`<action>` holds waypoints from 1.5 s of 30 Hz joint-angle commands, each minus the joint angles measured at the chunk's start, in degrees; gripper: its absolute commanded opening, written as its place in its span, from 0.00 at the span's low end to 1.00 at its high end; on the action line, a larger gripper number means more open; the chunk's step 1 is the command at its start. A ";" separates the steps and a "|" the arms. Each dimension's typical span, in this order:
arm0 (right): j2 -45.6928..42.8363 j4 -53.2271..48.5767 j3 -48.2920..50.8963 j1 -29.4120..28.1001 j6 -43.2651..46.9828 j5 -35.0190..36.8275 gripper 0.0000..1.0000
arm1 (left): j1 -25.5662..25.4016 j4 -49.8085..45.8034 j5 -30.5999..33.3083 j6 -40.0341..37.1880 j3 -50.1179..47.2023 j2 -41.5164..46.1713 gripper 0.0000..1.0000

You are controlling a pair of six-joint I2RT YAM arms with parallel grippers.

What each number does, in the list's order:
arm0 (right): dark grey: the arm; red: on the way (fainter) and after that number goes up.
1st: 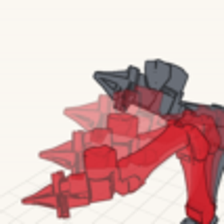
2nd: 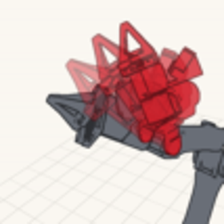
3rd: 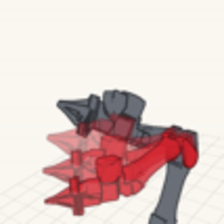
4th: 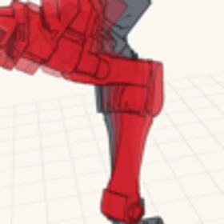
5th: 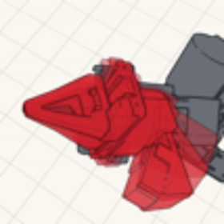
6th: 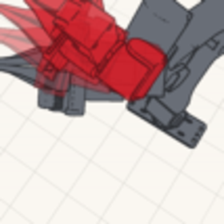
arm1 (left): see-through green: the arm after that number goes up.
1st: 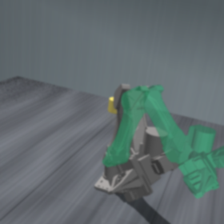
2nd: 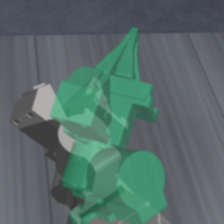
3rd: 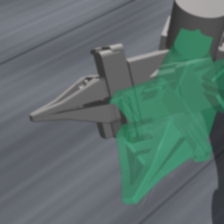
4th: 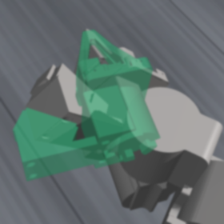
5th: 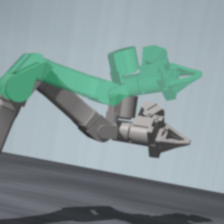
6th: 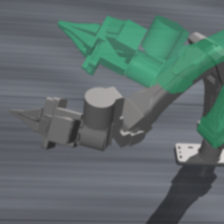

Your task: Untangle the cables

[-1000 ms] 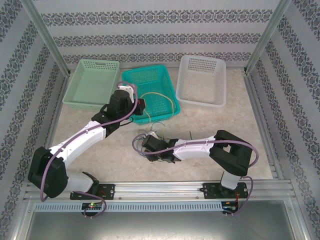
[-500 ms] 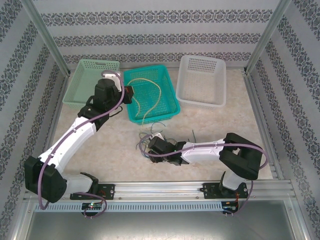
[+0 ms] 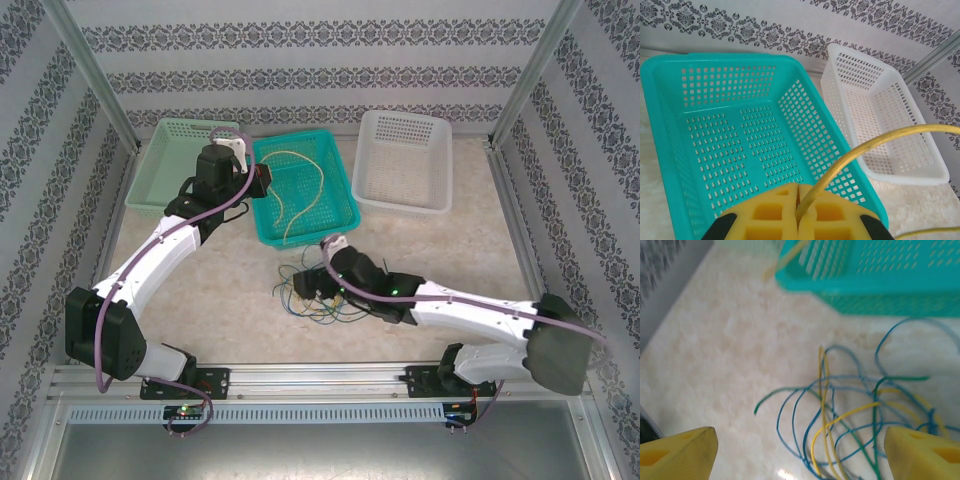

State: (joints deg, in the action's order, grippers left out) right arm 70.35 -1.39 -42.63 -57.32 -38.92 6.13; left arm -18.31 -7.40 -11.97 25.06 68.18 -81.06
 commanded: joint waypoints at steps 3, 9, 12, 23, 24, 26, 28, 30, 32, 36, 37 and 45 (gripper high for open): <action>-5.29 6.70 3.11 10.64 -8.85 0.47 0.85 | 0.24 1.40 -2.96 2.57 -0.64 1.62 0.00; -0.66 5.32 -5.08 13.69 -4.68 -0.59 0.86 | 0.12 4.44 -5.15 6.74 -3.38 2.26 0.00; 3.49 7.47 -7.04 15.34 -4.43 -1.64 0.86 | 0.05 4.99 -6.29 7.79 -4.00 2.75 0.00; 17.84 6.77 -18.31 16.89 0.24 -6.22 0.42 | -0.04 6.07 -6.99 8.90 -6.25 5.34 0.00; 18.26 5.28 -19.23 17.01 2.16 -6.35 0.28 | 0.02 4.95 -6.64 7.60 -5.70 5.33 0.00; 18.42 -1.40 -22.11 16.89 7.79 -5.73 0.11 | 0.13 1.71 -5.53 3.72 -4.19 5.26 0.00; 19.08 -12.84 -28.00 16.95 15.76 -3.24 0.02 | 0.12 -3.10 -4.32 -2.94 -1.66 4.11 0.00; 20.57 -25.38 -34.24 16.98 24.35 0.89 0.00 | 0.16 -8.66 -3.40 -10.90 1.26 2.35 0.00; 22.50 -36.24 -39.67 16.93 32.12 7.35 0.00 | 0.12 -13.47 -1.55 -17.38 3.78 0.62 0.00; 25.22 -49.16 -46.67 17.70 43.96 21.18 0.00 | 0.18 -17.41 2.48 -26.70 5.86 -1.27 0.00; 25.28 -50.38 -47.37 17.92 46.49 23.95 0.00 | 0.05 -18.30 2.79 -28.75 6.25 -1.53 0.00; 24.93 -50.56 -44.02 19.72 65.90 38.90 0.00 | -1.21 -21.77 13.89 -43.83 4.70 -0.19 0.00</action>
State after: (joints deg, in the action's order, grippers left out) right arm 94.63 -47.86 -88.42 -38.11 15.64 34.33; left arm -18.85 -25.41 -5.56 -8.88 73.38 -82.41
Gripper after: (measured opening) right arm 0.056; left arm 0.046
